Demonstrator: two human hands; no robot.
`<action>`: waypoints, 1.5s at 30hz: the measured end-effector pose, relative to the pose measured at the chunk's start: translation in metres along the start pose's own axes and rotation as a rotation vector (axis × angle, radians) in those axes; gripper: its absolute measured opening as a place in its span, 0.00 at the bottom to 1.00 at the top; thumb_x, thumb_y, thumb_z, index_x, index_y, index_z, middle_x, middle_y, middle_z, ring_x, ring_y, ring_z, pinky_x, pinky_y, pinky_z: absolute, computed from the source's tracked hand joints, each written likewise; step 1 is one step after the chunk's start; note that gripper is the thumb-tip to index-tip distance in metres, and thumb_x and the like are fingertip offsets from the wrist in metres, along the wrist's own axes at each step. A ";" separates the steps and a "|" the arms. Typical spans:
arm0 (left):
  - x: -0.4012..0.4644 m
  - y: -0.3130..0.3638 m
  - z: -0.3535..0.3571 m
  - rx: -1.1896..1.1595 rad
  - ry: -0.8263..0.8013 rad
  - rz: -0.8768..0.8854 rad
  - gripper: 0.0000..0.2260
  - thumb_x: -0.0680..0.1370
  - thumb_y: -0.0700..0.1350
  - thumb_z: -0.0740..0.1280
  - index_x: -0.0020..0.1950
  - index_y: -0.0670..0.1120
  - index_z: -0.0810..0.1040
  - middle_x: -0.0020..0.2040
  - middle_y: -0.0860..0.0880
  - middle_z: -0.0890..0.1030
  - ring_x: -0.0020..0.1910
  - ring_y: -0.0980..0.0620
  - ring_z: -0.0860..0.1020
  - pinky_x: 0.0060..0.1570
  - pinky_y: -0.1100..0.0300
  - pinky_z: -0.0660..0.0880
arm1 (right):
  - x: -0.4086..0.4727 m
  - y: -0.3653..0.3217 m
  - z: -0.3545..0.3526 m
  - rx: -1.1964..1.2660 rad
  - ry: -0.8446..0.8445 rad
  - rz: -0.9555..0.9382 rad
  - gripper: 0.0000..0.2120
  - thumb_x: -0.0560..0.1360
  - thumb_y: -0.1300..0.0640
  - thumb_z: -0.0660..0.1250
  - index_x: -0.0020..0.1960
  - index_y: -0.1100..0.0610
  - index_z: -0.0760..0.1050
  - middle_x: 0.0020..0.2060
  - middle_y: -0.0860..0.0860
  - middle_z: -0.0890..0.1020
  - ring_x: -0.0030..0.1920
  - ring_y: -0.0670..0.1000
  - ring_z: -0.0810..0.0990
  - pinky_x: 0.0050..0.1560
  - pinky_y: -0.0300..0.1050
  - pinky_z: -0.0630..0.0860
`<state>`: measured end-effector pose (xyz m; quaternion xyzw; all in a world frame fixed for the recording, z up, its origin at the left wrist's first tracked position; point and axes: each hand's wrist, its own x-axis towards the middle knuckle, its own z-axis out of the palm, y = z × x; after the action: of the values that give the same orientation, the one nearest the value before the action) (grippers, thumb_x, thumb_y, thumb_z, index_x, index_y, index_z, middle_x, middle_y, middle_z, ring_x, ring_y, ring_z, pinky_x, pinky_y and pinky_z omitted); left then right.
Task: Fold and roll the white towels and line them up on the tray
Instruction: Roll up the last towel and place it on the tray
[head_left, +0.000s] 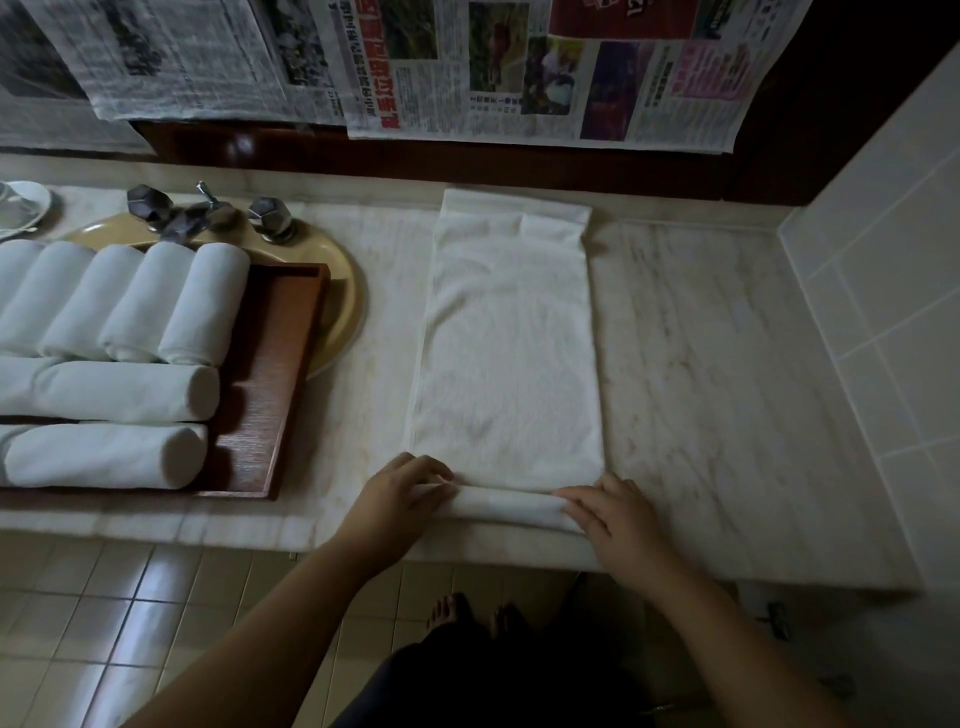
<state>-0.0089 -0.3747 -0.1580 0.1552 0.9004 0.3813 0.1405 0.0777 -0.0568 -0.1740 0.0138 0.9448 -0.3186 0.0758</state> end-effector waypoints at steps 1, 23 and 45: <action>0.001 -0.001 0.001 -0.016 0.047 -0.023 0.03 0.80 0.57 0.71 0.51 0.61 0.82 0.52 0.61 0.76 0.50 0.62 0.78 0.50 0.65 0.74 | 0.002 0.002 0.000 0.038 0.029 0.015 0.09 0.82 0.44 0.65 0.59 0.37 0.80 0.46 0.39 0.72 0.50 0.43 0.73 0.54 0.48 0.74; -0.029 -0.036 -0.009 0.475 0.126 0.370 0.23 0.88 0.59 0.48 0.72 0.54 0.77 0.64 0.53 0.79 0.52 0.48 0.77 0.48 0.51 0.77 | -0.037 0.018 -0.010 -0.117 0.207 -0.108 0.15 0.82 0.43 0.60 0.62 0.48 0.77 0.55 0.40 0.77 0.54 0.45 0.75 0.56 0.43 0.75; 0.008 0.004 -0.011 -0.096 0.249 -0.345 0.10 0.81 0.59 0.68 0.58 0.55 0.79 0.45 0.57 0.80 0.48 0.60 0.73 0.41 0.61 0.69 | 0.024 -0.001 -0.017 0.222 0.073 0.454 0.03 0.83 0.48 0.63 0.51 0.45 0.73 0.50 0.47 0.80 0.53 0.53 0.79 0.58 0.57 0.78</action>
<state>-0.0197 -0.3763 -0.1490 -0.0565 0.9048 0.4104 0.0988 0.0514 -0.0474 -0.1635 0.2452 0.8788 -0.3946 0.1092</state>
